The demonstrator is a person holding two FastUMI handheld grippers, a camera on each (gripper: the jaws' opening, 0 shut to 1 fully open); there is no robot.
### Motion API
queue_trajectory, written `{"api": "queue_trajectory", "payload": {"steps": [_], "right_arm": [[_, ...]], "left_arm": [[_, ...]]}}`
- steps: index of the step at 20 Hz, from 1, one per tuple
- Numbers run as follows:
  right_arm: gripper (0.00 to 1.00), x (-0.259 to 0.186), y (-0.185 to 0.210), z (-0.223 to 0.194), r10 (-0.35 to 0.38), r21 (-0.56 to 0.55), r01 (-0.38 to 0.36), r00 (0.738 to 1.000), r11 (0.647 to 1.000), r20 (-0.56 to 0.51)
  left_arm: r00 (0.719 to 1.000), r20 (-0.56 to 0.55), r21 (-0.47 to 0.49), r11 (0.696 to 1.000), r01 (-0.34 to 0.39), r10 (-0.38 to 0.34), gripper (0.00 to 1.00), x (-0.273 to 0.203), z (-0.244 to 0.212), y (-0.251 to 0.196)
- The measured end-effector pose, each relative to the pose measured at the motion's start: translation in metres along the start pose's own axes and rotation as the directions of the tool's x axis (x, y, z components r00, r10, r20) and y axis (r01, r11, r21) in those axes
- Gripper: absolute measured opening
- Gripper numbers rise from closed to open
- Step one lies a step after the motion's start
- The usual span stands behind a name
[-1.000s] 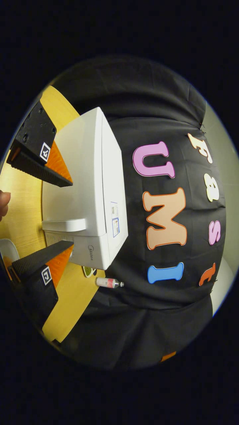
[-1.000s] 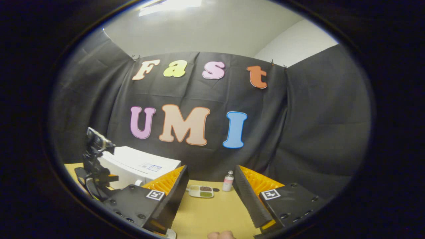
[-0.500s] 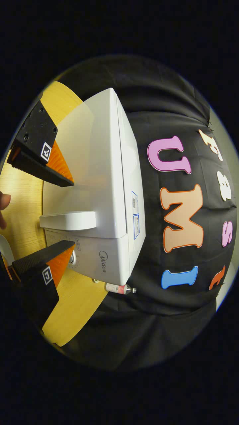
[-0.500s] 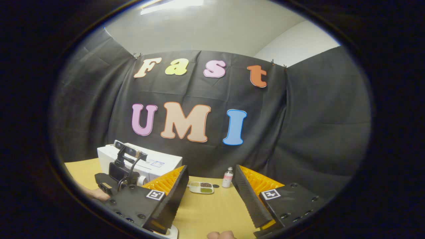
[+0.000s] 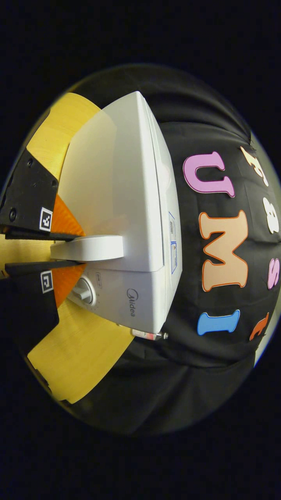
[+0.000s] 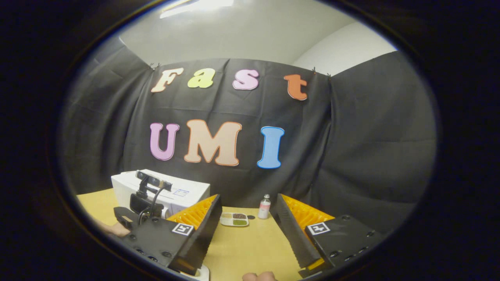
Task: Open the microwave oven with the left hand, put the food in, and close the microwave oven.
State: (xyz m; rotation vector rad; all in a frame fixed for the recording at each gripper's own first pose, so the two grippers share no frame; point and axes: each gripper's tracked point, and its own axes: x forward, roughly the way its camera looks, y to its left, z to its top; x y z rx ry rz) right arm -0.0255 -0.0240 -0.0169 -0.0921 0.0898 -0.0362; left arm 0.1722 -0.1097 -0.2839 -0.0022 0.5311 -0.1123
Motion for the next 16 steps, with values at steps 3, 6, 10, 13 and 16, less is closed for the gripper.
{"api": "queue_trajectory", "payload": {"steps": [3, 6, 10, 13, 16], "right_arm": [[0.89, 0.0, -0.001, 0.001, -0.001, 0.001, 0.001, 1.0, 1.0, 0.0], [0.89, -0.002, 0.001, 0.0, 0.007, 0.009, -0.007, 1.0, 1.0, 0.001], [0.9, -0.001, 0.012, 0.002, 0.04, 0.028, -0.04, 0.999, 0.999, 0.004], [0.9, -0.001, 0.02, 0.007, 0.067, 0.037, -0.068, 0.998, 0.997, 0.018], [0.89, -0.001, 0.026, 0.009, 0.084, 0.031, -0.085, 0.996, 0.996, 0.024]], "left_arm": [[1.0, 0.015, 0.012, 1.0, -0.012, 0.012, 0.19, 0.002, 0.001, 0.0], [0.999, 0.042, 0.01, 1.0, -0.005, 0.004, 0.14, 0.0, 0.001, 0.0], [0.999, 0.037, 0.031, 0.999, 0.015, -0.017, 0.11, -0.002, 0.002, -0.001], [0.999, 0.021, 0.02, 0.999, 0.041, -0.041, 0.09, -0.004, 0.001, 0.0], [0.999, -0.015, -0.021, 0.998, 0.052, -0.052, 0.06, -0.015, -0.01, -0.001]]}}
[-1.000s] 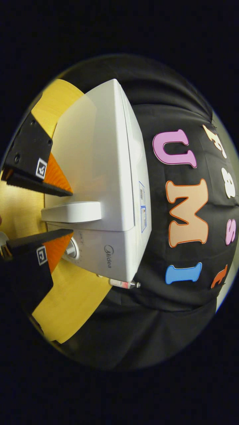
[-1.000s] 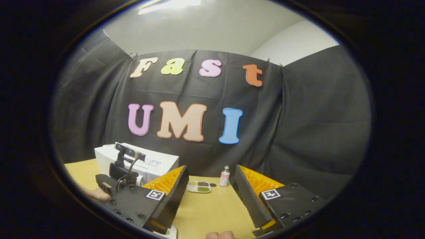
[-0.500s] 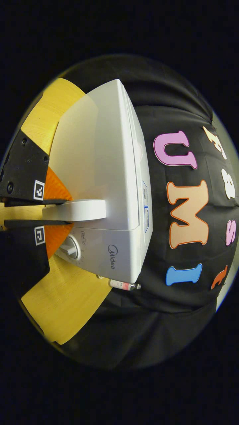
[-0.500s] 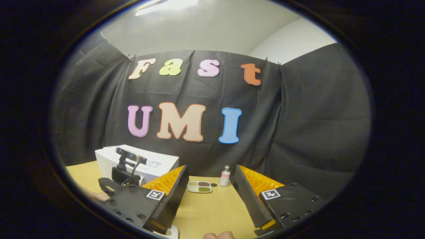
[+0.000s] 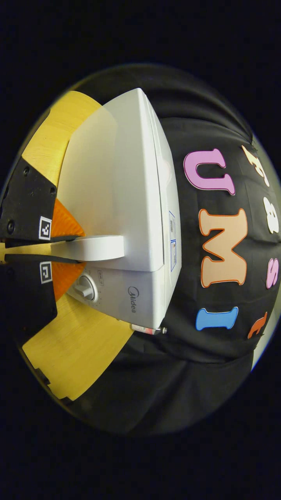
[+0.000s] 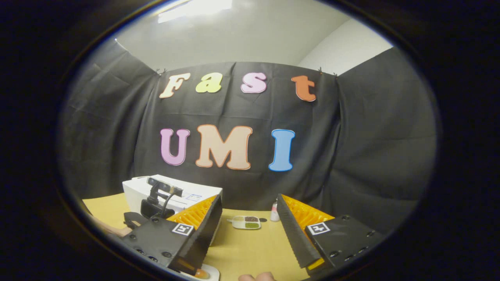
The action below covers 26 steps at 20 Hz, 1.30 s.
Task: Open the microwave oven with the left hand, put the food in, and close the microwave oven.
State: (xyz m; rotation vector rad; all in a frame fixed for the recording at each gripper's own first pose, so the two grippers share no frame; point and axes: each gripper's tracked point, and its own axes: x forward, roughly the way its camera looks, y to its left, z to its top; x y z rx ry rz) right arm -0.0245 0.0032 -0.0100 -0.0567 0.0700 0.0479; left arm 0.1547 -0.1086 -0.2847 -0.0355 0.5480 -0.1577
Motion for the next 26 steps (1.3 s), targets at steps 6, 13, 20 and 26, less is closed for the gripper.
{"api": "queue_trajectory", "payload": {"steps": [6, 13, 20, 26], "right_arm": [[0.89, 0.002, 0.016, -0.007, 0.016, 0.034, -0.015, 1.0, 0.999, -0.01], [0.89, 0.006, 0.071, -0.013, 0.148, 0.134, -0.143, 0.989, 0.981, -0.029], [0.9, 0.0, 0.101, -0.046, 0.19, 0.154, -0.174, 0.977, 0.973, -0.093], [0.89, -0.015, 0.126, -0.089, 0.231, 0.094, -0.217, 0.956, 0.972, -0.181]], "left_arm": [[0.995, 0.059, 0.036, 0.997, 0.072, -0.074, 0.05, -0.088, -0.036, 0.016], [0.997, 0.009, 0.041, 0.997, 0.072, -0.072, 0.07, -0.162, -0.072, 0.063], [0.999, -0.042, 0.046, 0.999, -0.004, 0.006, 0.07, -0.207, -0.095, 0.114], [0.991, -0.072, 0.026, 0.993, -0.111, 0.113, 0.07, -0.238, -0.109, 0.172]]}}
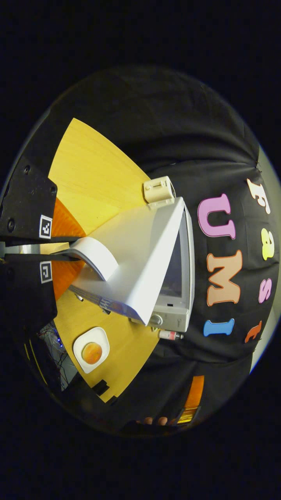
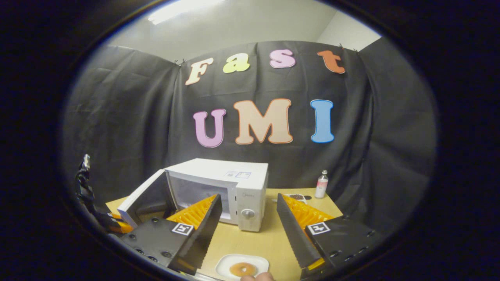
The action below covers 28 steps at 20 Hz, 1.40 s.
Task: Open the microwave oven with the left hand, put the food in, and close the microwave oven.
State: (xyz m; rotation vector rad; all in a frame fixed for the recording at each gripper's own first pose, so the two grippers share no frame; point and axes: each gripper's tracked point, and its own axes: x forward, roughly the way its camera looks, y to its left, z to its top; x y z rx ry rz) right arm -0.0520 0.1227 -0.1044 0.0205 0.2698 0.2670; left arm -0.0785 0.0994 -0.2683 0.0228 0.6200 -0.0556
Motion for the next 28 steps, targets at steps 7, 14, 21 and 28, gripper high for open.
{"api": "queue_trajectory", "payload": {"steps": [7, 14, 21, 28], "right_arm": [[0.9, 0.001, 0.02, -0.063, 0.033, -0.014, -0.035, 0.99, 0.999, -0.138], [0.89, -0.006, 0.03, -0.152, 0.053, -0.037, -0.069, 0.941, 0.997, -0.333], [0.89, -0.015, 0.016, -0.235, -0.009, -0.071, -0.034, 0.843, 0.997, -0.538], [0.9, -0.018, 0.014, -0.268, -0.045, -0.1, -0.02, 0.797, 0.995, -0.603]], "left_arm": [[0.999, 0.0, -0.018, 0.999, -0.036, 0.036, 0.07, -0.013, -0.012, 0.047], [0.999, -0.019, -0.051, 0.998, -0.035, 0.034, 0.06, -0.02, -0.017, 0.071], [0.999, -0.025, -0.044, 0.999, -0.033, 0.031, 0.06, -0.022, -0.02, 0.073], [0.999, -0.035, -0.038, 0.999, -0.033, 0.032, 0.06, -0.022, -0.021, 0.074]]}}
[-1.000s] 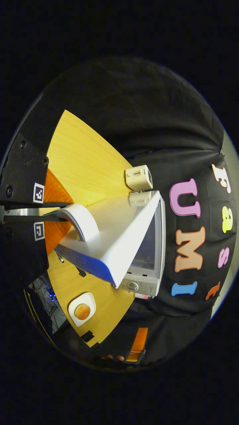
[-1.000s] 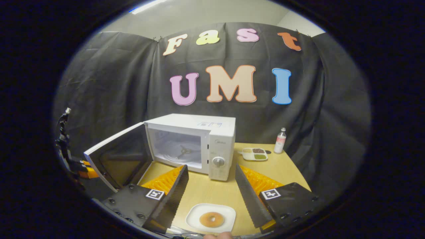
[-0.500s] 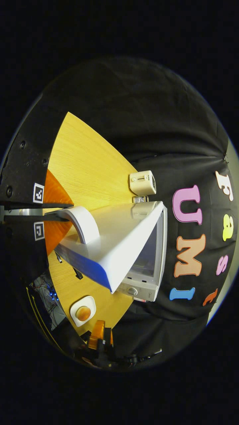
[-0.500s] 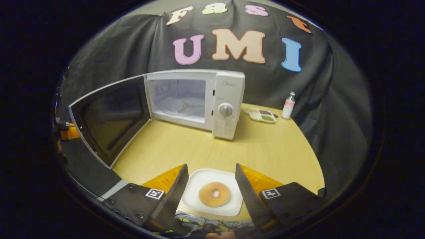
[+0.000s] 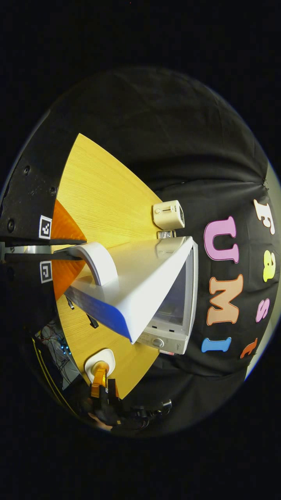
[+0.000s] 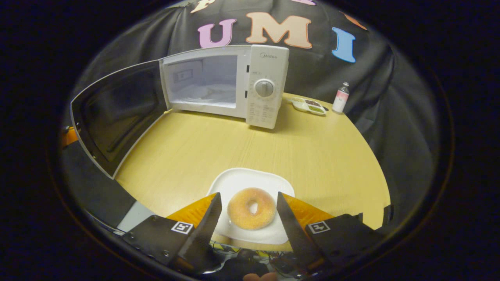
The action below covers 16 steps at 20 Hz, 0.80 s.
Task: Open the microwave oven with the left hand, put the food in, and close the microwave oven.
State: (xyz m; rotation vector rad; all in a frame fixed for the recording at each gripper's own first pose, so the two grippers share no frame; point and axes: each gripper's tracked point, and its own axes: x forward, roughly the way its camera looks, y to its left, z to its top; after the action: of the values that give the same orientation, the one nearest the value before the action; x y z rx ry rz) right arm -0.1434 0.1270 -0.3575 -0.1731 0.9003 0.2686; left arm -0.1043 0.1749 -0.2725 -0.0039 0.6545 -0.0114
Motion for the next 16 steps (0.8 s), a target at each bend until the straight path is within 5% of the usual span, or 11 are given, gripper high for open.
{"api": "queue_trajectory", "payload": {"steps": [10, 11, 14, 16], "right_arm": [[0.9, 0.015, 0.0, -0.021, 0.005, 0.066, 0.0, 0.996, 0.998, -0.086], [0.9, 0.017, 0.001, -0.022, 0.007, 0.068, -0.001, 0.996, 0.998, -0.092], [0.9, 0.02, 0.002, -0.027, 0.011, 0.078, -0.002, 0.993, 0.997, -0.114], [0.89, 0.022, 0.004, -0.033, 0.023, 0.083, -0.011, 0.99, 0.997, -0.142]], "left_arm": [[1.0, 0.014, 0.016, 1.0, -0.009, 0.009, 0.13, -0.001, 0.0, 0.005], [1.0, 0.015, 0.015, 1.0, -0.016, 0.016, 0.19, -0.001, 0.001, 0.008], [1.0, 0.004, 0.003, 1.0, -0.03, 0.03, 0.69, -0.001, 0.0, 0.012], [0.999, 0.004, -0.003, 0.999, -0.036, 0.036, 0.87, -0.002, 0.0, 0.013]]}}
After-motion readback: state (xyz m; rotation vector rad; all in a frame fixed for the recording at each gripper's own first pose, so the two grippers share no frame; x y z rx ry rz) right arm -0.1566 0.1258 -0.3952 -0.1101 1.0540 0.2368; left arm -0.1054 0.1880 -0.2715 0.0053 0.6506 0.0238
